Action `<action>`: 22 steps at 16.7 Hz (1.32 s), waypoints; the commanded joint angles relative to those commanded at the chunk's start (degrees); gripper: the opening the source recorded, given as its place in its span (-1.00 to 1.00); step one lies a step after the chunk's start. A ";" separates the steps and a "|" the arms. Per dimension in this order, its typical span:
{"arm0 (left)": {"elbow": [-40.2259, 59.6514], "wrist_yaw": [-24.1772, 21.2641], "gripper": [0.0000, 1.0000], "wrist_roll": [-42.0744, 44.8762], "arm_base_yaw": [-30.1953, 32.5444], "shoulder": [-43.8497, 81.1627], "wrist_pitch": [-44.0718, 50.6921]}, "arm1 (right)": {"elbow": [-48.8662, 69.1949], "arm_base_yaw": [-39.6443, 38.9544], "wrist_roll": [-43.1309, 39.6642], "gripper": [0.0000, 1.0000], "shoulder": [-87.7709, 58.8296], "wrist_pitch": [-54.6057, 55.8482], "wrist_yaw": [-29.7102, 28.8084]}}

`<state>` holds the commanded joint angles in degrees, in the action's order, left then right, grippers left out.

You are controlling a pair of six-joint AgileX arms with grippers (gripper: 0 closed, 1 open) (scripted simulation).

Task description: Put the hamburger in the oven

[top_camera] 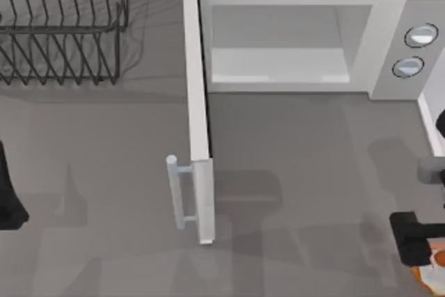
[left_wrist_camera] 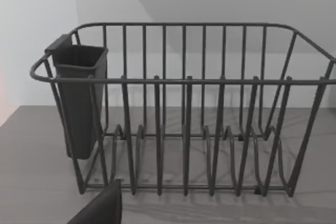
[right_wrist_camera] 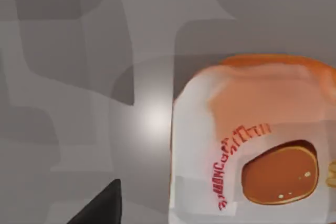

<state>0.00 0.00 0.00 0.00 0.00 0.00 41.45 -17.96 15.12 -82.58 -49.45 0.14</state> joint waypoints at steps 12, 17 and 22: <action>0.00 0.00 1.00 0.00 0.00 0.00 0.00 | -7.63 -0.29 0.44 0.85 -8.03 15.82 0.01; 0.00 0.00 1.00 0.00 0.00 0.00 0.00 | -7.63 -0.29 0.44 0.10 -8.03 15.82 0.01; 0.00 0.00 1.00 0.00 0.00 0.00 0.00 | -7.63 -0.29 0.44 -0.66 -8.03 15.82 0.01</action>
<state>0.00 0.00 0.00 0.00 0.00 0.00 33.82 -18.25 15.56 -90.61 -33.63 0.16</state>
